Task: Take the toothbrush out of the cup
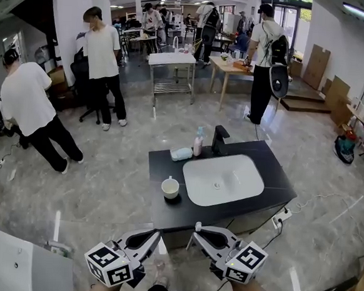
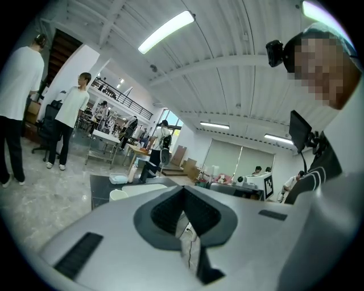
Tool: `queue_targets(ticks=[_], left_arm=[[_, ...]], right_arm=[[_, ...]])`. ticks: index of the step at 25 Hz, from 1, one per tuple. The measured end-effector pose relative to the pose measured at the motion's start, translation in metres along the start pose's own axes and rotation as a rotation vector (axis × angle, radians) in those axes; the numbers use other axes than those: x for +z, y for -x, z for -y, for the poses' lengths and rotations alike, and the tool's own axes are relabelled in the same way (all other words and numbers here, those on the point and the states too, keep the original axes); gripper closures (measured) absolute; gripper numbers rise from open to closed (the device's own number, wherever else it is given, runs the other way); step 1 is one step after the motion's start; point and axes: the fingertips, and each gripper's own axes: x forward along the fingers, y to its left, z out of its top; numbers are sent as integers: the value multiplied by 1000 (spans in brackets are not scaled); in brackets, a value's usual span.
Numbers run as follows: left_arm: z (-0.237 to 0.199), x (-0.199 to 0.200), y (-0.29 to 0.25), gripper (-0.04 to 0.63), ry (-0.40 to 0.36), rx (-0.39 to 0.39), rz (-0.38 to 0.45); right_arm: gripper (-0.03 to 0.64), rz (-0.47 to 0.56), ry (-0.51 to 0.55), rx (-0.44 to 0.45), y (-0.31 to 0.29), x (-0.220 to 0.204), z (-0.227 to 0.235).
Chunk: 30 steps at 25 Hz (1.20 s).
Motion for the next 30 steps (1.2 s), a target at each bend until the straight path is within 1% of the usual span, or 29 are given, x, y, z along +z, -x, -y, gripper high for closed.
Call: queue_targets(ticks=[9,18,30], left_arm=[[22,-7,9,592,-11,25,16],[42,-15,11,592,-23,33,38],[58,-22,5,592,-37,43,50]], right_arm=[[591,10,6,28,21,0,-16],[591,5,18,50,38,-5,-27],[591,11,28,58,57,-8,-25]])
